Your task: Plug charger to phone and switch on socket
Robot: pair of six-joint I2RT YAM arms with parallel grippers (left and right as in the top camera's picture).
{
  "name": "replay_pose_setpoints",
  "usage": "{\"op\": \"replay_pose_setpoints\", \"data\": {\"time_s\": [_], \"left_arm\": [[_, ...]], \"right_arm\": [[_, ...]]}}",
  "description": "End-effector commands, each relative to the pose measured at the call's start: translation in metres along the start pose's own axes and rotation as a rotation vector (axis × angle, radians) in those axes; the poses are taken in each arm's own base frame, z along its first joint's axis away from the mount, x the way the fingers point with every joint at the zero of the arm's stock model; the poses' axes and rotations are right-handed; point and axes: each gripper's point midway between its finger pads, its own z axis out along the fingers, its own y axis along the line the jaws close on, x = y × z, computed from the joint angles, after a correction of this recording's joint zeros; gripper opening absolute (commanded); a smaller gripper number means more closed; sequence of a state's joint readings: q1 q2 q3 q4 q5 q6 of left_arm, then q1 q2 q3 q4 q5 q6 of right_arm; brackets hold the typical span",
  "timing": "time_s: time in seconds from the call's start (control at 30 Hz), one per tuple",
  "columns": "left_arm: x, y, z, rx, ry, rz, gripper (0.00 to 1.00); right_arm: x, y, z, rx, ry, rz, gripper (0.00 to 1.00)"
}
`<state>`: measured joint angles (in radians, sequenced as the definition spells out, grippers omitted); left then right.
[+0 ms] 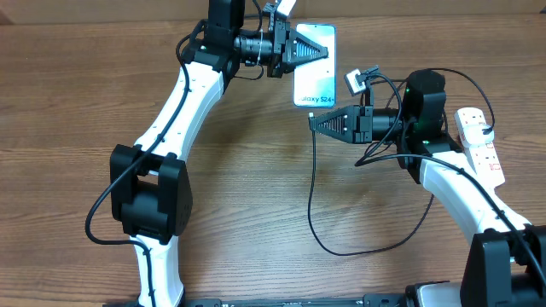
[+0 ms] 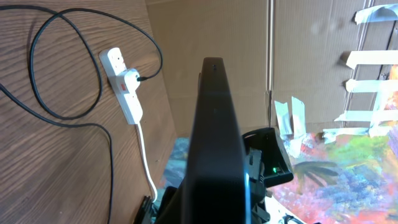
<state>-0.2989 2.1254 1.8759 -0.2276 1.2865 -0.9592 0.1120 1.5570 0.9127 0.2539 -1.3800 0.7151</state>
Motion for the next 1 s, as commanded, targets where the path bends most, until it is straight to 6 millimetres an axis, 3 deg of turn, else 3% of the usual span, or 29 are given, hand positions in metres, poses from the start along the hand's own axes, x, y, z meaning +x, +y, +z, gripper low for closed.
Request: {"op": "replay_pose_setpoints", "data": {"time_s": [0.0,0.97], "left_arm": [[0.0044,-0.0208,-0.0064,0.031,0.019,0.029,0.04],[0.0003,-0.0171,-0.0006,0.003,-0.013,0.03,0.04]], "right_arm": [[-0.0108,0.0089,-0.0085,0.005,-0.026,-0.024,0.04],[-0.007,0.0129,-0.011,-0.02,-0.003,-0.002,0.04]]}}
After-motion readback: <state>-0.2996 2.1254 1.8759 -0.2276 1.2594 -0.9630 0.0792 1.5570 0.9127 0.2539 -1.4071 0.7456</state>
